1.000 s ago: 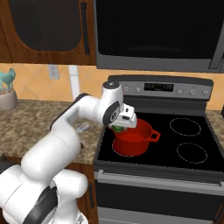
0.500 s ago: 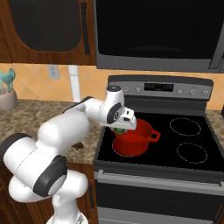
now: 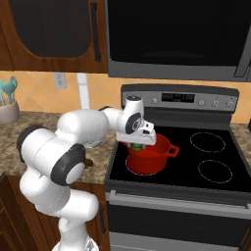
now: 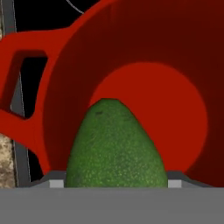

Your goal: Put the mushroom and avocado in the pot. Retrieve the spatula and lightly stir the vegetables in the pot.

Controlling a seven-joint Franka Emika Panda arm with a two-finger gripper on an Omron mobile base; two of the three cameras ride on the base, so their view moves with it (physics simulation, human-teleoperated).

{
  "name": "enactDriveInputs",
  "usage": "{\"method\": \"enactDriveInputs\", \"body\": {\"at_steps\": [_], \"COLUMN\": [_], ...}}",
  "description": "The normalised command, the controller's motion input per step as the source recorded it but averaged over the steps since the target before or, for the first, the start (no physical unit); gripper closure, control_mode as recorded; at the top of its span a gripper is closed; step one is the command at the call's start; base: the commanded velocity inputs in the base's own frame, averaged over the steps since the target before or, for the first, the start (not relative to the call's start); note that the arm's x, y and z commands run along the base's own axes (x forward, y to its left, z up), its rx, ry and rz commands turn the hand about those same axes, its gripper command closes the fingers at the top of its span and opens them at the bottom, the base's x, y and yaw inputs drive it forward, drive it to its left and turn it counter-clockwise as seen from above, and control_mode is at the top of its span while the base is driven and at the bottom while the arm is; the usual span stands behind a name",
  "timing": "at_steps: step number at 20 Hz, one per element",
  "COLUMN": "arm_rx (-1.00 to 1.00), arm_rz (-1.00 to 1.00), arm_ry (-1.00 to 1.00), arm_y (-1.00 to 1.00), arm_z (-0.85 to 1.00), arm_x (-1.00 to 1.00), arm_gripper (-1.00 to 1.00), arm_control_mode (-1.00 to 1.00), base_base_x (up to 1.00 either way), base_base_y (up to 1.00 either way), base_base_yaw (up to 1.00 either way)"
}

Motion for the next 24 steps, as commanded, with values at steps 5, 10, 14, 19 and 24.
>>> {"method": "enactDriveInputs", "body": {"at_steps": [5,10,14,19,24], "arm_rx": [0.01,0.03,0.05,0.05,0.04], "arm_rz": [0.0,0.03,0.1,0.05,0.0], "arm_ry": [0.04,0.0,-0.04,-0.08,-0.17], "arm_y": [-0.06,-0.04,0.0,0.0,0.33], "arm_z": [-0.37,-0.08,0.0,0.02,0.31], "arm_x": [0.04,-0.14,-0.27,-0.1,-0.13], "arm_gripper": [1.0,-1.0,-1.0,-1.0,-1.0], "arm_control_mode": [-1.0,-1.0,-1.0,-1.0,-1.0], "base_base_x": [0.0,0.0,0.0,0.0,0.0], "base_base_y": [0.0,0.0,0.0,0.0,0.0], "base_base_yaw": [0.0,0.0,0.0,0.0,0.0]}}
